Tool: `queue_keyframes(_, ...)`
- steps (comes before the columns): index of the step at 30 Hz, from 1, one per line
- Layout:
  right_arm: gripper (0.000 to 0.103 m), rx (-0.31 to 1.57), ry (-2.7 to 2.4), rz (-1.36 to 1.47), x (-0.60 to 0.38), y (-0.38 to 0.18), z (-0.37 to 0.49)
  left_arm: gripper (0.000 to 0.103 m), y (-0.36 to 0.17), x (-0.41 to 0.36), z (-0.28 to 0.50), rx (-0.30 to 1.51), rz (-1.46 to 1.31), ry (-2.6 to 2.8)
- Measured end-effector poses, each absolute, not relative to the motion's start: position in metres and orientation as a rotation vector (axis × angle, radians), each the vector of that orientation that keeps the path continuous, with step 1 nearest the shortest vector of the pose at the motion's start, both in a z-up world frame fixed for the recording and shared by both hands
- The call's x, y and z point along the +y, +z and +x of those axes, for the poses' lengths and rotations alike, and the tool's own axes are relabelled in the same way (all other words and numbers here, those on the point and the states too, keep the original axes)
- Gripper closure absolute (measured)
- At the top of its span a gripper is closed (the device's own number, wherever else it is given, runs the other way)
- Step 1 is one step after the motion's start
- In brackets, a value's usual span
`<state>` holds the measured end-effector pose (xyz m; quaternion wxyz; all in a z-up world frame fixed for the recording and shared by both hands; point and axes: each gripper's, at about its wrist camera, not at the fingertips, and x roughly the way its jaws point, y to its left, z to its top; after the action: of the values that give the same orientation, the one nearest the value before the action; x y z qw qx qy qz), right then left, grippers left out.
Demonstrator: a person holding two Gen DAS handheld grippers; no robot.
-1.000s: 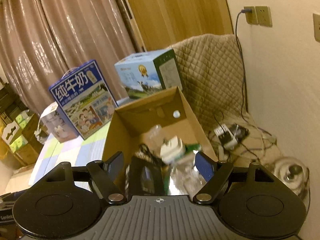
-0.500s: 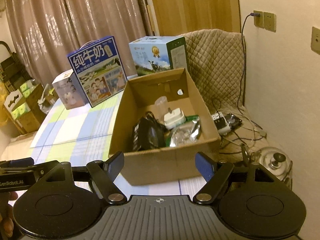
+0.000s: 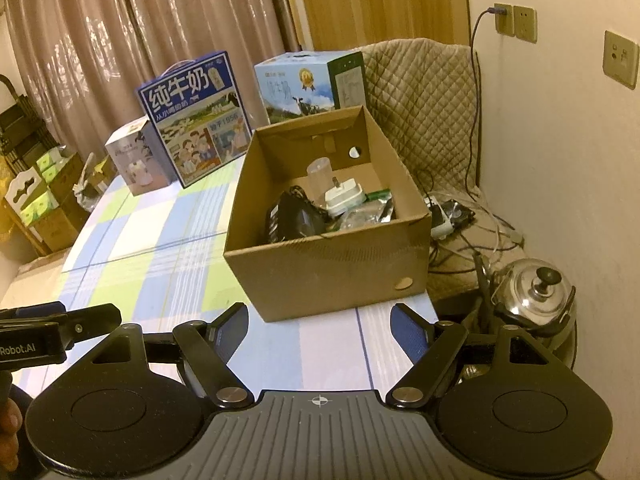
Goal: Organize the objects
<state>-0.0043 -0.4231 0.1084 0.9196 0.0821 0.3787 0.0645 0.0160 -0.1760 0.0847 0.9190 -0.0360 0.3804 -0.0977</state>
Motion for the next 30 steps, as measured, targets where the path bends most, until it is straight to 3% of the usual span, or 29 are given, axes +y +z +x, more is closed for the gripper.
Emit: queue_keyframes(30,0.028,0.808,0.144,0.116,-0.404,0.105,-0.017,0.001,0.076,-0.17,0.007,0.805,-0.078,-0.194)
